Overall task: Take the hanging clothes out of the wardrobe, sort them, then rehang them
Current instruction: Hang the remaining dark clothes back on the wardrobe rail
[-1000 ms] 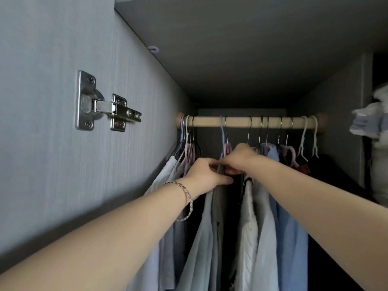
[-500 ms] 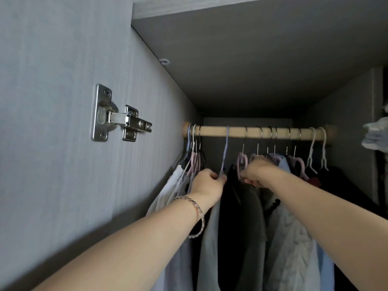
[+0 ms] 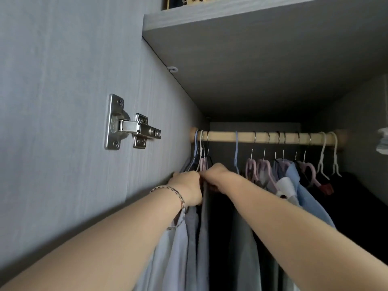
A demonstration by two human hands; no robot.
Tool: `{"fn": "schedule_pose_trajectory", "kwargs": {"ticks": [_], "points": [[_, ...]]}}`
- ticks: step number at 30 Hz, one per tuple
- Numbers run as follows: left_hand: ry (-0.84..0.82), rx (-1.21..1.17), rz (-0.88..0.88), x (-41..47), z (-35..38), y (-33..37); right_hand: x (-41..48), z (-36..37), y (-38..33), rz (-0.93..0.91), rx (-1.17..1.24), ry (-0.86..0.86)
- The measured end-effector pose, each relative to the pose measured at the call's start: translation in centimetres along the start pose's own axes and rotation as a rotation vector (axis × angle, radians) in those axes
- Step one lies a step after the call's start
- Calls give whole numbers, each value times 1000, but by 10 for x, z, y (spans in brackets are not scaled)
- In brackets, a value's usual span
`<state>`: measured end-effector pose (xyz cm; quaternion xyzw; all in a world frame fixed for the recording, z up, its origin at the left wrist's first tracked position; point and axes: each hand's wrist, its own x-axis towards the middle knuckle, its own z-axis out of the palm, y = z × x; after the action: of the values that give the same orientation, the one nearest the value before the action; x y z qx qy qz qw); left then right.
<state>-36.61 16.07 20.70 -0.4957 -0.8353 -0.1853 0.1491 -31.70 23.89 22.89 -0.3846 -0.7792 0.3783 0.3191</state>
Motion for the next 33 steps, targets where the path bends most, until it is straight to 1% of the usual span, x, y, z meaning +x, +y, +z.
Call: {"fn": "schedule_pose_trajectory", "kwargs": {"ticks": [2, 3, 5, 7, 9, 13, 16, 18, 21, 29, 31, 33], "points": [[-9, -96, -49, -2, 1, 1, 4, -1, 2, -22, -6, 97], [1, -105, -78, -3, 1, 3, 4, -5, 2, -30, -17, 133], [7, -53, -100, -6, 2, 9, -2, -12, 5, -58, -137, 225], [26, 37, -56, -7, 8, 15, -12, -20, 9, -104, -270, 299], [52, 96, 9, -9, 12, 22, -17, -28, 13, -124, -394, 304], [73, 69, 84, -12, 16, 32, -26, -39, 16, -196, -586, 312], [56, -32, 90, -14, 14, 30, -27, -41, 18, -340, -781, 370], [73, -139, 66, -14, 12, 25, -24, -41, 17, -372, -892, 326], [141, -202, 13, -13, 11, 18, -22, -41, 16, -308, -879, 291], [178, -436, -80, -8, 22, 20, -25, -57, 32, -289, -828, 486], [190, -449, -70, -6, 22, 22, -25, -60, 30, -270, -847, 482], [192, -397, -86, -6, 20, 23, -26, -59, 28, -281, -940, 456]]}}
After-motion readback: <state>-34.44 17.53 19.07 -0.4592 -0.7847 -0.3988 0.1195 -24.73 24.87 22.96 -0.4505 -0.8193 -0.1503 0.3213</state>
